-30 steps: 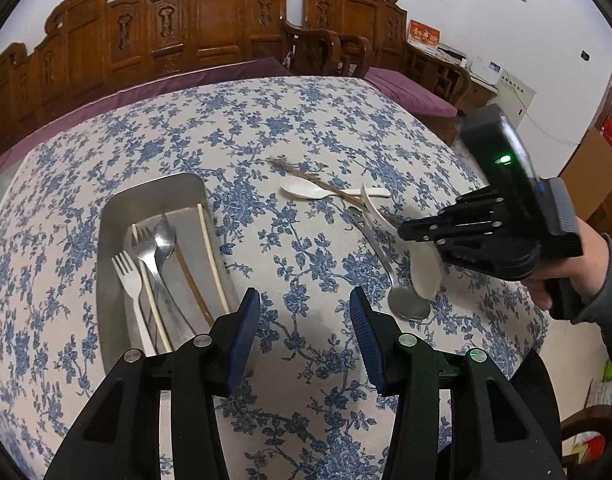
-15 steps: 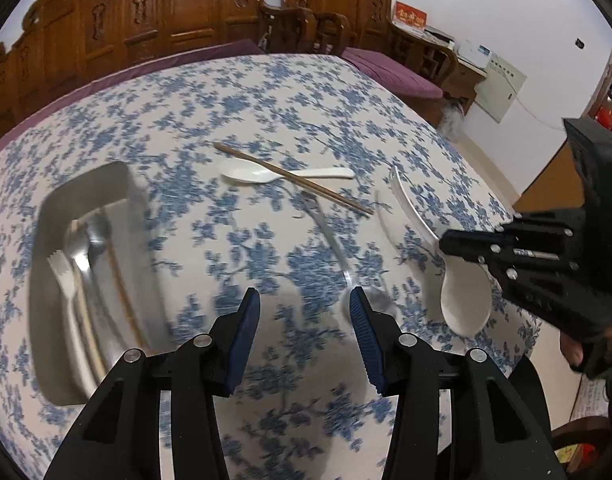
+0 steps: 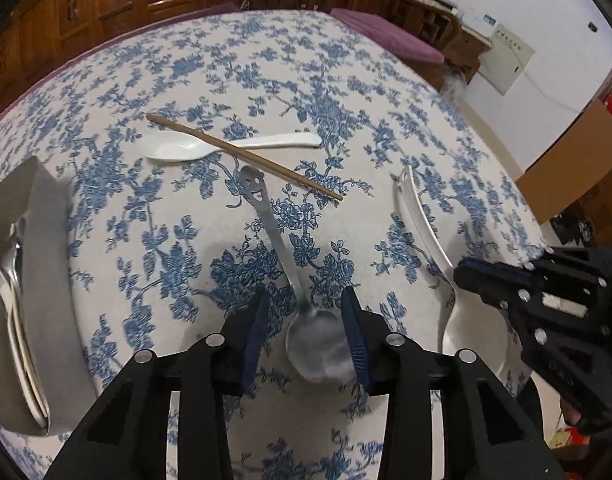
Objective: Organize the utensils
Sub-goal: 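Grasp the smiley-face metal spoon with the left tool while the right tool lifts the ladle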
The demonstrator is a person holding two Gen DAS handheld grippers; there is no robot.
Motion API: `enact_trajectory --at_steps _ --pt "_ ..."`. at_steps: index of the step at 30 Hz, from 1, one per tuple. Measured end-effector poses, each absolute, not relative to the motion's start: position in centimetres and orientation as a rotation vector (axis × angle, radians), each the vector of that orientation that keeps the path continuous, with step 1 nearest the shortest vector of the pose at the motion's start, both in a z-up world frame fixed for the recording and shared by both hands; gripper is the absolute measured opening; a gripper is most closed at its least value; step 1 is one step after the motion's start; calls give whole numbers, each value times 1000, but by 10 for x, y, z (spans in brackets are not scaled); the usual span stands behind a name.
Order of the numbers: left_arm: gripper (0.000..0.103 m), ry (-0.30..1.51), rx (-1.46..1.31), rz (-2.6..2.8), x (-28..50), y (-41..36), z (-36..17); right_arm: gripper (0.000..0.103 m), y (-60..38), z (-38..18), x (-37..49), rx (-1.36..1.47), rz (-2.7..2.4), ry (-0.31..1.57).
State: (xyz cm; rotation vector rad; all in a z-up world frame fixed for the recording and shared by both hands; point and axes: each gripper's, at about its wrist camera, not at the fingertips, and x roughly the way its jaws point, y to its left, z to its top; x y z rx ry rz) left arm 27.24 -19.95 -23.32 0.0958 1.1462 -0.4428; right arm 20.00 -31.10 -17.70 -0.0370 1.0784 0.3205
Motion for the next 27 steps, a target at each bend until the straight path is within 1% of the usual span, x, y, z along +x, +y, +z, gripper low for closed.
enact_trajectory --at_steps 4,9,11,19,27 --pt "25 1190 110 -411 282 -206 -244 2 -315 -184 201 -12 317 1089" --pt "23 1190 149 -384 286 -214 -245 2 -320 -181 202 21 319 1078" --pt "12 1187 196 -352 285 -217 -245 2 -321 -179 203 23 321 1074" --pt "5 1209 206 -357 285 -208 -246 2 -317 -176 200 17 331 1067" --pt "5 1195 173 -345 284 -184 -241 2 -309 -169 198 2 339 1050"
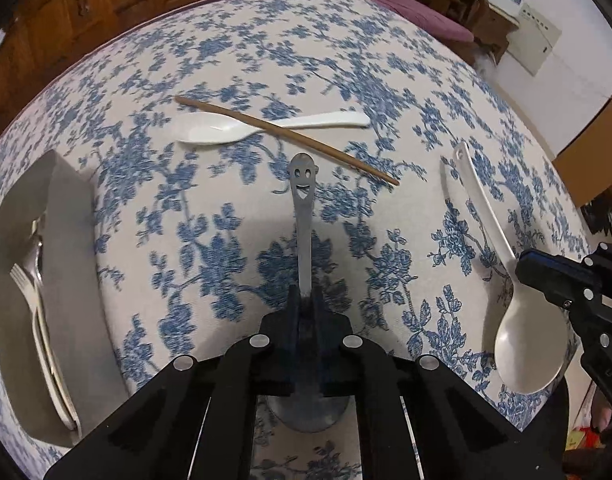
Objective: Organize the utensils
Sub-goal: 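Grasp the smiley-face metal spoon with the left tool while the right tool lifts the ladle, then carry the ladle and smiley-face spoon over the grey tray and lower them inside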
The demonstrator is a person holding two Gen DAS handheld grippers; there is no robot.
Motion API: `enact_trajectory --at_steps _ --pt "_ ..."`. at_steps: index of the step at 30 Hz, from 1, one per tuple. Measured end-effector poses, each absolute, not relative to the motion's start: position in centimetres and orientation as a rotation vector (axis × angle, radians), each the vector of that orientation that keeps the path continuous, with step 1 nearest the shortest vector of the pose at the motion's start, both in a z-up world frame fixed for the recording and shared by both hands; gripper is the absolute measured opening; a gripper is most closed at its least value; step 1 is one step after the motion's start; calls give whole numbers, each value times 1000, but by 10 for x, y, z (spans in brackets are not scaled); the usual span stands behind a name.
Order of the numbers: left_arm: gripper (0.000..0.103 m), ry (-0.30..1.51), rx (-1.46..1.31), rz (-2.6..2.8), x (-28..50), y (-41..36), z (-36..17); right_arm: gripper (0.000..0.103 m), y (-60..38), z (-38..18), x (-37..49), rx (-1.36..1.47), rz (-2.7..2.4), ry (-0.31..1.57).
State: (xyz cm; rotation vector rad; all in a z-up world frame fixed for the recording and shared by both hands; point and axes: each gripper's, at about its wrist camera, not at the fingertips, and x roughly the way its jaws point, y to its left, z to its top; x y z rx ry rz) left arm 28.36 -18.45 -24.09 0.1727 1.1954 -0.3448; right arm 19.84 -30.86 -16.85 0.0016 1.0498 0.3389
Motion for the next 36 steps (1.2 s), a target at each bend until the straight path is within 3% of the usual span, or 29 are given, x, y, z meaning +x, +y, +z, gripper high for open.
enact_trajectory --at_steps 24,36 --pt "5 995 101 -315 272 -104 -154 2 -233 -112 212 -80 431 956" --pt "5 974 67 -264 271 -50 -146 2 -183 -95 223 -117 486 937"
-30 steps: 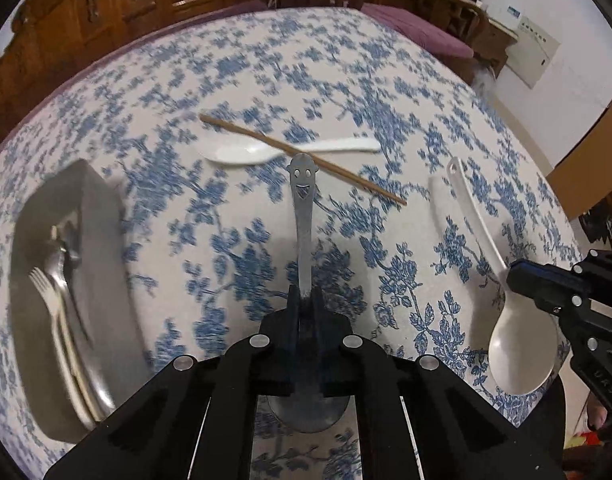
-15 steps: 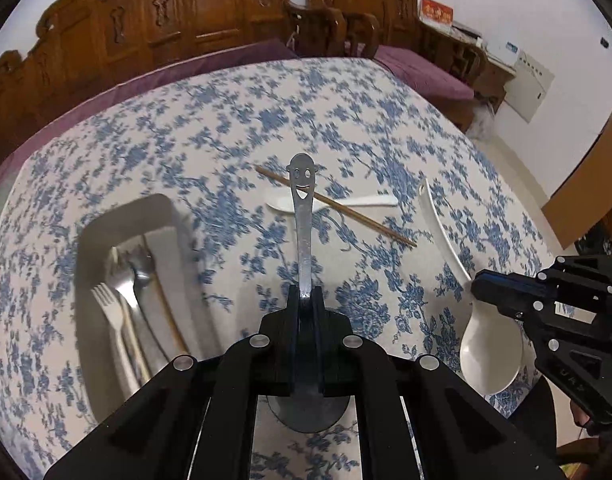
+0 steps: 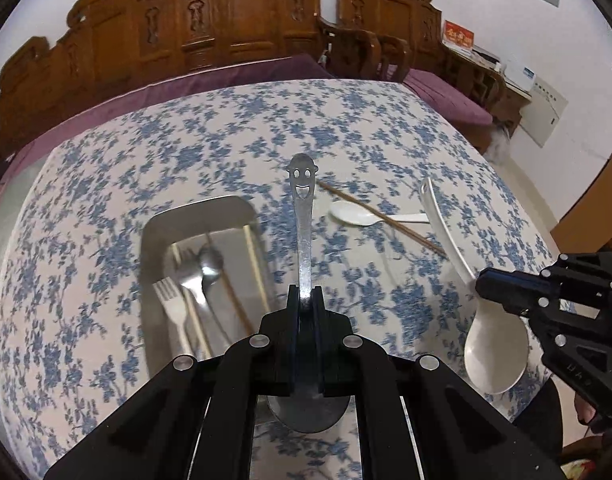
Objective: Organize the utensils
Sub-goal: 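Carry the ladle and smiley-face spoon over the grey tray and lower them inside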
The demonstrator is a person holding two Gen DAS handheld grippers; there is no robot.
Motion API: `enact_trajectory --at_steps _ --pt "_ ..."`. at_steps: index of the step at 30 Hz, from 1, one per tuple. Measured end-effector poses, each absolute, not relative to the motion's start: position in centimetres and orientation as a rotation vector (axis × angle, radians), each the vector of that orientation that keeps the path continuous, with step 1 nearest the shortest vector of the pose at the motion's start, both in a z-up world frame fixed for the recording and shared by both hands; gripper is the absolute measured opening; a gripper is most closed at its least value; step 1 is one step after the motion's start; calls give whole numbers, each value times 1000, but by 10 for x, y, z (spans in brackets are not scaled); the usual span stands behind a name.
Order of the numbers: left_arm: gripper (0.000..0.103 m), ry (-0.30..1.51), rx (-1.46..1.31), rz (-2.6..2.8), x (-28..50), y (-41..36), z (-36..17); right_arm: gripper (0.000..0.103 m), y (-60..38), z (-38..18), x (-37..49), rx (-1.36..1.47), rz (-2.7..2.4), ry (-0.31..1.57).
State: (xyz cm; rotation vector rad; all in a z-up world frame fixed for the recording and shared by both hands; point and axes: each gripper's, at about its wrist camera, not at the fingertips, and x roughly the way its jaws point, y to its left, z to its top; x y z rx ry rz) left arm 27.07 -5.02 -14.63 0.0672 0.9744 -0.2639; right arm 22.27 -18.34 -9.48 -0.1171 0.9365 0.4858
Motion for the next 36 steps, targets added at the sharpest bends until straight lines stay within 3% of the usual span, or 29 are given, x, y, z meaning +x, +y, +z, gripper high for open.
enact_trajectory --at_steps 26,36 --pt "5 1082 -23 -190 296 31 -210 2 -101 -89 247 -202 567 956" --pt "5 1049 -50 -191 293 44 -197 2 -83 -93 254 -210 593 963"
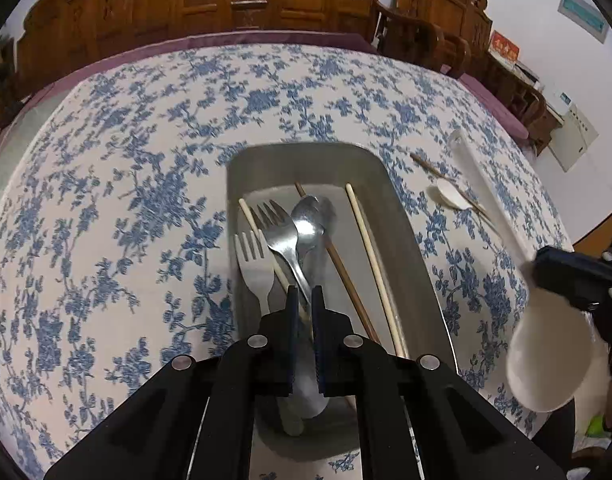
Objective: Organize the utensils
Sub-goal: 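Carry the ladle and smiley-face spoon over the grey tray and lower them inside, then open both tools to release the ladle and spoon into the tray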
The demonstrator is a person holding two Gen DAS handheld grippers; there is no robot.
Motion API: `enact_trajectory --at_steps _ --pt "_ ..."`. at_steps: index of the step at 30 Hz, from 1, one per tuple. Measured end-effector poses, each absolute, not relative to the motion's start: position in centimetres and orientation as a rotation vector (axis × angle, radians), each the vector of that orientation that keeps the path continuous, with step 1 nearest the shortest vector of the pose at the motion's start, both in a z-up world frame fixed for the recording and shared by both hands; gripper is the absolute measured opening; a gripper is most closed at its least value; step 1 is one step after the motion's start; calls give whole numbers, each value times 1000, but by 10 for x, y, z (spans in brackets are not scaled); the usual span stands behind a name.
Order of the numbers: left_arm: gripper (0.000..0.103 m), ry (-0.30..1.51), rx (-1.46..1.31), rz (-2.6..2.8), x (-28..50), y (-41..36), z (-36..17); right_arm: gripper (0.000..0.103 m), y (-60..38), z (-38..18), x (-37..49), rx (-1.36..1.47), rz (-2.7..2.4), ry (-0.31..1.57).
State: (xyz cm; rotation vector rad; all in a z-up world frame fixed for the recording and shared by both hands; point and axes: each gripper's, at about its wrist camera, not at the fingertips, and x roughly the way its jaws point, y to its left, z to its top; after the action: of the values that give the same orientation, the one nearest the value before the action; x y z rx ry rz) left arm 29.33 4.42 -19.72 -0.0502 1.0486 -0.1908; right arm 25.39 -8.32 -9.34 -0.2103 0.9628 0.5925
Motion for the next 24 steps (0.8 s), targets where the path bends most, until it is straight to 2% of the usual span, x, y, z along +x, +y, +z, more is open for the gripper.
enact_trajectory --at_steps 11,24 --pt "6 968 -36 -148 271 75 -160 2 -43 -107 265 -205 645 966" --pt "6 942 -53 -122 256 103 -143 3 -8 -147 282 -190 665 1034"
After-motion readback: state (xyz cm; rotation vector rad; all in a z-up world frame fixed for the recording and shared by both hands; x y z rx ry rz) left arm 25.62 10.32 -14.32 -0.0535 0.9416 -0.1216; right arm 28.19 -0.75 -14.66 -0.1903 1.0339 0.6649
